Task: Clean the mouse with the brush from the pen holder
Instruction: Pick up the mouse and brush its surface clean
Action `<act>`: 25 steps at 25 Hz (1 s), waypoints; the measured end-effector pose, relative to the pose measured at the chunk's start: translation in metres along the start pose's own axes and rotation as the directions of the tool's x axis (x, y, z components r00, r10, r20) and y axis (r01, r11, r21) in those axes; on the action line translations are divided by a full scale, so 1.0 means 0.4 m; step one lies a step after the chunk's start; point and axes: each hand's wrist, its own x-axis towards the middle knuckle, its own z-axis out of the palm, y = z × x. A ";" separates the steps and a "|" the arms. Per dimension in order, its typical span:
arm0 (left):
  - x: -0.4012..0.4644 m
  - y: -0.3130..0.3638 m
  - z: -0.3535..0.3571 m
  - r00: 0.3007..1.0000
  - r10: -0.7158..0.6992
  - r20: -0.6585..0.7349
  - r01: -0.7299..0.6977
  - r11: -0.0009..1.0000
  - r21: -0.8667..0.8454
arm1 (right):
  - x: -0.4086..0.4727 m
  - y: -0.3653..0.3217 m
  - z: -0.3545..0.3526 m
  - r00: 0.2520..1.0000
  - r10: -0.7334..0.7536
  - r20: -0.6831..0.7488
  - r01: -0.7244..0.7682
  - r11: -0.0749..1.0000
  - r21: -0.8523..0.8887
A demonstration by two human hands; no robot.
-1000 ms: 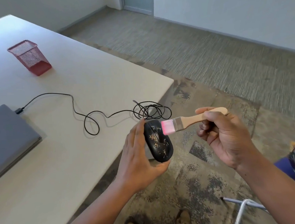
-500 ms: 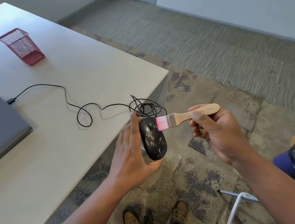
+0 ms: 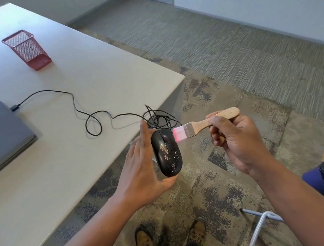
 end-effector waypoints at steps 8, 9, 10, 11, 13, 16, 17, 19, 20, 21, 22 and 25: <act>-0.014 0.005 -0.005 1.000 0.001 0.017 -0.001 1.000 0.003 | -0.005 -0.002 0.008 0.997 -0.073 0.008 0.073 0.996 -0.047; -0.015 0.007 -0.006 1.000 -0.001 0.017 0.001 1.000 0.003 | -0.010 -0.001 0.016 0.997 -0.070 0.038 0.071 0.997 -0.027; -0.016 0.009 -0.008 1.000 -0.003 0.016 0.003 1.000 0.002 | -0.013 0.001 0.024 0.996 -0.072 0.048 0.073 0.997 -0.022; -0.017 0.011 -0.009 1.000 -0.005 0.016 0.005 1.000 0.000 | -0.014 0.003 0.029 0.996 -0.078 0.032 0.079 0.996 -0.031; -0.020 0.013 -0.011 1.000 -0.007 0.020 0.007 1.000 -0.004 | -0.008 0.002 0.031 0.995 -0.095 -0.028 0.094 0.994 -0.050; -0.022 0.014 -0.012 1.000 -0.005 0.023 0.005 1.000 0.000 | -0.006 -0.006 0.041 0.997 -0.073 -0.001 0.073 0.997 0.019; -0.023 0.015 -0.012 1.000 -0.003 0.022 0.003 1.000 0.002 | -0.006 -0.006 0.047 0.997 -0.067 0.025 0.066 0.998 0.024; -0.022 0.017 -0.012 1.000 -0.006 0.021 0.006 1.000 -0.001 | -0.005 -0.001 0.053 0.996 -0.085 0.032 0.086 0.996 -0.024; -0.023 0.017 -0.013 1.000 -0.009 0.023 0.009 1.000 -0.005 | -0.003 0.001 0.051 0.994 -0.104 0.011 0.105 0.993 -0.046; -0.023 0.017 -0.014 1.000 -0.011 0.025 0.012 1.000 -0.008 | -0.002 0.001 0.048 0.992 -0.124 -0.008 0.124 0.991 -0.052; -0.023 0.017 -0.015 1.000 -0.013 0.028 0.013 1.000 -0.009 | -0.001 0.002 0.045 0.990 -0.139 -0.013 0.139 0.989 -0.044; -0.022 0.016 -0.015 1.000 -0.009 0.023 0.009 1.000 -0.005 | -0.007 0.002 0.046 0.987 -0.150 0.054 0.152 0.988 -0.021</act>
